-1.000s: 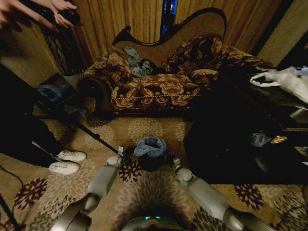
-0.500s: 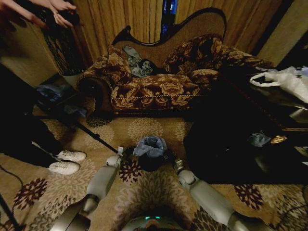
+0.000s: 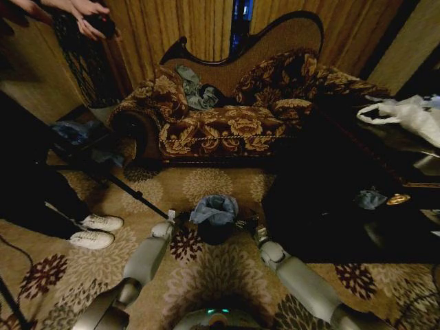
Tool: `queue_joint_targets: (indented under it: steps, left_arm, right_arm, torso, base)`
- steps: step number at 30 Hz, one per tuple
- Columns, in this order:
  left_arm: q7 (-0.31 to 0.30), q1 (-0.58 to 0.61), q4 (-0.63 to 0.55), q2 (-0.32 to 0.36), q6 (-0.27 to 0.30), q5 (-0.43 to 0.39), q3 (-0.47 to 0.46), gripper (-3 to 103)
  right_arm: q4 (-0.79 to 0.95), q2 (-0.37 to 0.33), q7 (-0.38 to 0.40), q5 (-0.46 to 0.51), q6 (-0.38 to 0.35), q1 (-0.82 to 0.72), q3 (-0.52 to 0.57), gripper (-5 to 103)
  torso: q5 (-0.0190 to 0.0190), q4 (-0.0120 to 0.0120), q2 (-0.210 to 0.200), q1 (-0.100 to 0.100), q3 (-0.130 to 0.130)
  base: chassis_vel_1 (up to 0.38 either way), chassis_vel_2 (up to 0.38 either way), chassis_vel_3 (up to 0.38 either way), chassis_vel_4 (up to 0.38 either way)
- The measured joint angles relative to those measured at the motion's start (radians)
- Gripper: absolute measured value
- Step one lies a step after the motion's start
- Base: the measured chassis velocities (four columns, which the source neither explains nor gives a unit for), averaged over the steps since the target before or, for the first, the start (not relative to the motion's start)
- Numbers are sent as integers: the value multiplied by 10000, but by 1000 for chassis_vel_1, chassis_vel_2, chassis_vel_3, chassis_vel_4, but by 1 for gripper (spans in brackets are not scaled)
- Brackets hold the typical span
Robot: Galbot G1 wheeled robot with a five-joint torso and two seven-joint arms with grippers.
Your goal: Place a garbage bag over the trash bin.
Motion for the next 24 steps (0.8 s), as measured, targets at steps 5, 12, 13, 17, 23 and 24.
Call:
queue_joint_targets:
  steps: [5, 12, 13, 17, 23, 24]
  left_arm:
    - [-569, 168, -379, 32, -3, -120, -199, 32]
    - [-572, 649, -841, 124, -217, -387, -664, 54]
    - [-502, 783, -901, 119, -384, -400, -840, 59]
    - [-462, 990, -1086, 117, -565, -412, -1052, 70]
    - [-559, 1444, -1639, 163, -658, -393, -1522, 97]
    - [-581, 1467, -1645, 163, -669, -401, -1573, 98]
  right_arm:
    - [412, -159, 10, 244, 12, -148, 76, 100]
    - [591, -243, 5, 344, 1, -259, 139, 100]
    - [623, -252, 0, 354, 1, -272, 140, 100]
    - [663, -256, -1, 372, 2, -286, 153, 100]
    - [928, -251, 74, 581, -27, -314, 227, 100]
    - [965, -259, 90, 610, -31, -317, 237, 100]
  torso:
    - [0, -1, 0, 0, 0]
    - [0, 0, 0, 0, 0]
    - [0, 0, 0, 0, 0]
    - [0, 0, 0, 0, 0]
    - [0, 1, 0, 0, 0]
    - [0, 0, 0, 0, 0]
  base:
    - [0, 0, 0, 0]
    - [0, 0, 0, 0]
    - [0, 0, 0, 0]
    - [0, 0, 0, 0]
    - [0, 0, 0, 0]
    - [0, 0, 0, 0]
